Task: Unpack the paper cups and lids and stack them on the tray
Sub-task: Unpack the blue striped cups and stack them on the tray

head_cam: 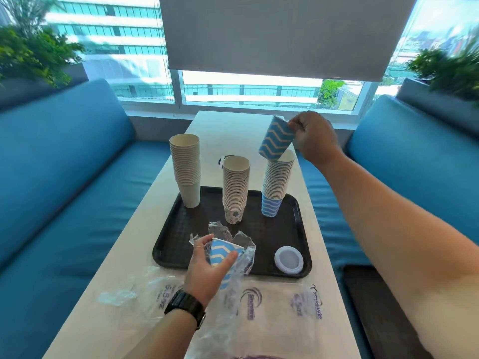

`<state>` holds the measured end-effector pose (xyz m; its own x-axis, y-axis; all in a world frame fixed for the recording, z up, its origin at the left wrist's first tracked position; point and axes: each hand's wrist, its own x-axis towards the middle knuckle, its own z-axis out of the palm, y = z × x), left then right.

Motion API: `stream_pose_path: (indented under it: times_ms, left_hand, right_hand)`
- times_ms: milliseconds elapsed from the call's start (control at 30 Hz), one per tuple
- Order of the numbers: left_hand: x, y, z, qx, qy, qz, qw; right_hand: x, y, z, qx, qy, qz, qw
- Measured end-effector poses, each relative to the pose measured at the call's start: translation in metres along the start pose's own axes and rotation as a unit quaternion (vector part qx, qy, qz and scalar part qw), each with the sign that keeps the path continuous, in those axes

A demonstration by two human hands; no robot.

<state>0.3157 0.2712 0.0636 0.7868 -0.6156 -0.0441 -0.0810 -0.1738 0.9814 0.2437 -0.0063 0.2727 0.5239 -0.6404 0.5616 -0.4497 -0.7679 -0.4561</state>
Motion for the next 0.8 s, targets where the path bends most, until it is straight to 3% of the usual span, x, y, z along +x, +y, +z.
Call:
stream_pose_path:
  times_ms: [167,300,800]
  left_hand:
    - [0.0,0.001,0.0,-0.016,-0.01,-0.008,1.0]
    - [0.0,0.002,-0.002,-0.008,-0.006,-0.008,1.0]
    - [0.001,0.003,-0.005,-0.013,-0.014,-0.028,0.999]
  right_hand:
    - [0.011,0.01,0.003,-0.099,0.015,-0.013,0.995]
    - [0.001,0.017,0.02,-0.18,-0.033,-0.053,0.982]
    - [-0.032,0.032,0.052,-0.188,-0.086,-0.053,0.977]
